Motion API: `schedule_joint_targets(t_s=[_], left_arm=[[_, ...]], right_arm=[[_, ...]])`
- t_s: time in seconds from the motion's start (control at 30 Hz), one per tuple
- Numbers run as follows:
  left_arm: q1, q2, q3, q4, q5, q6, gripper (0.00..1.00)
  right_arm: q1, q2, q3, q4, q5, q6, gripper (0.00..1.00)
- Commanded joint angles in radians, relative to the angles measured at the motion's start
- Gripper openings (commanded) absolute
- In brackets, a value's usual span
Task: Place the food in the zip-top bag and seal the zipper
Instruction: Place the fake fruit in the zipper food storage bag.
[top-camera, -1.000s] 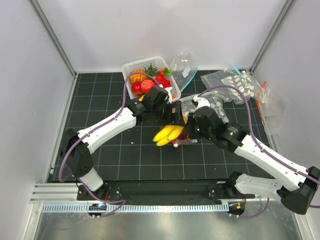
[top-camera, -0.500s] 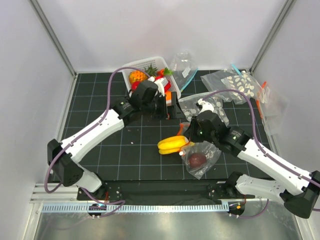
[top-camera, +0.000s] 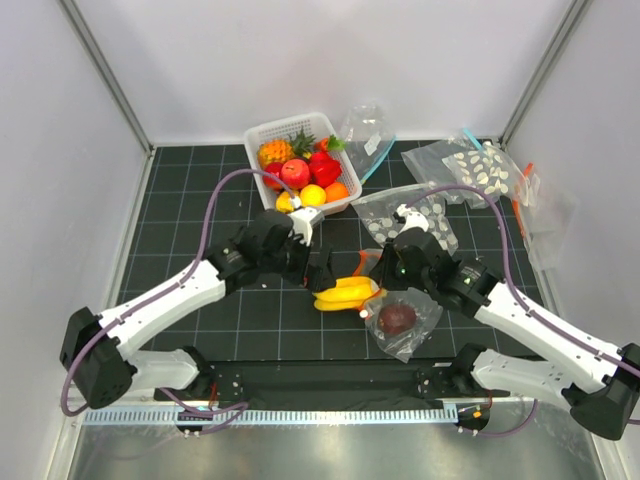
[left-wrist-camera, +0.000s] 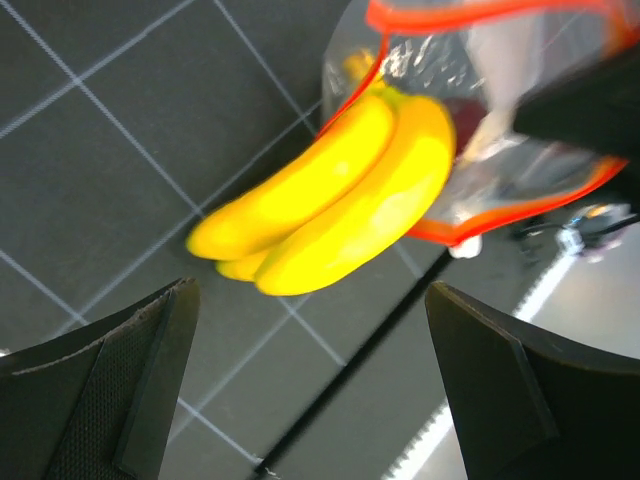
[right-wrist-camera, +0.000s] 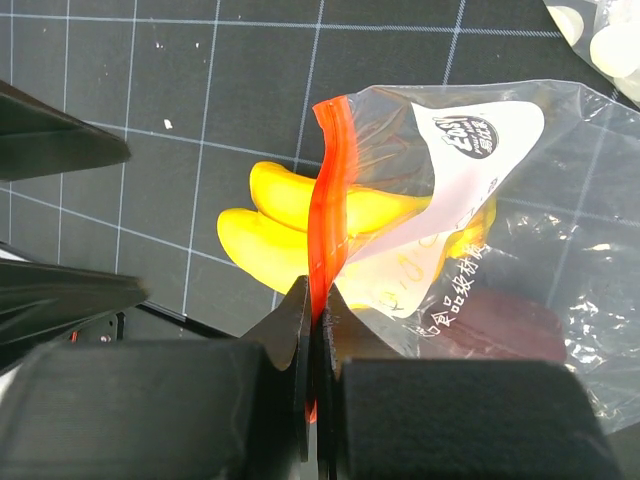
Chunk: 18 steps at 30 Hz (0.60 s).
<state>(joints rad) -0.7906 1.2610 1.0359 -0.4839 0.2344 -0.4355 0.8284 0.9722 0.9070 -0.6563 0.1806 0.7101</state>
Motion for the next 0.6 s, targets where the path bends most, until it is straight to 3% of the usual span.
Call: schedule_joint_targets(t_s=[0.0,0.1,0.37,0.57], left_arm=[[-0.006,-0.083,-0.147,0.247,-0.009,0.17,1.0],[-0.009,-0.114,-0.264,0.382,0.002,0.283,1.0],[-0.009,-0.039,-0.289,0.419,0.074,0.635,1.0],[-0.01,0.029,-0.278,0.427,0.175,0.704,1.0]], right_arm=[[0.005,-0.038,0.004,0.034,0.008,-0.001,0.01],[0.005,-0.046,0.013,0.017,0.011,-0.006,0.01],[0.005,-0.069,0.04,-0.029,0.019,-0.015,0.01],[0.005,-0.078,0.055,-0.051,0.033,-0.02,0.01]])
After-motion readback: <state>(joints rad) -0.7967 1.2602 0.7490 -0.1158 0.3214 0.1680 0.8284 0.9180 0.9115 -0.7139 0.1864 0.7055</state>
